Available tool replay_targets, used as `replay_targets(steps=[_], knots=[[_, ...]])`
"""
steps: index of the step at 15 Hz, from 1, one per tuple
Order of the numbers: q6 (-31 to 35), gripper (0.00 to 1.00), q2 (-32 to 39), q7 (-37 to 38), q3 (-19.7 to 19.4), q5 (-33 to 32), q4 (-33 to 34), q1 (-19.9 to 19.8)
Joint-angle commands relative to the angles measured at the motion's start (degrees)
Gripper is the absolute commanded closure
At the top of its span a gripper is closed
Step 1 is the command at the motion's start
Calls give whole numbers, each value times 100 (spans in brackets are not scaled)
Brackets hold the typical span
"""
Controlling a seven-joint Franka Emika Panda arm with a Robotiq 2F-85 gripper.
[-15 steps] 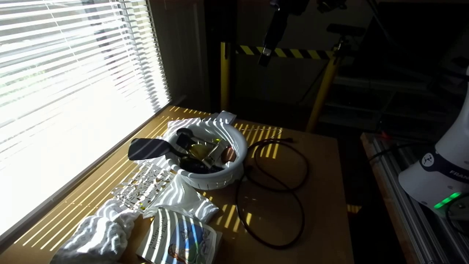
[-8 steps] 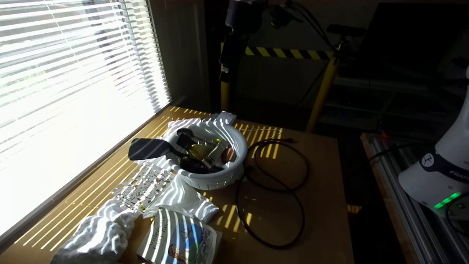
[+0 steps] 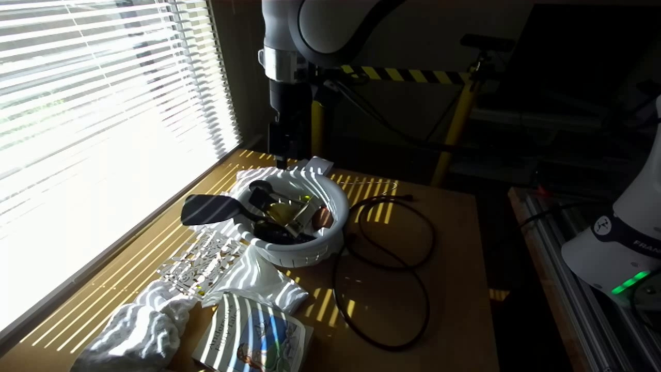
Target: Pick up the yellow object from the bowl and put it on the table
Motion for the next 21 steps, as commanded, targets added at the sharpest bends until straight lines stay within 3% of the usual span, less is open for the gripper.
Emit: replay_targets(steps=[1,5,13,19,21], knots=[[-22,0,58,50,118,-76,76,-100],[-60,0,85,100,72,-218,139,-59],[-130,0,1513,390,138,-123,1774,-15],[-1221,0,2315,1263,-20,-372,2953,363],[-1280,0,2553,1428,16,-302,3206,374]])
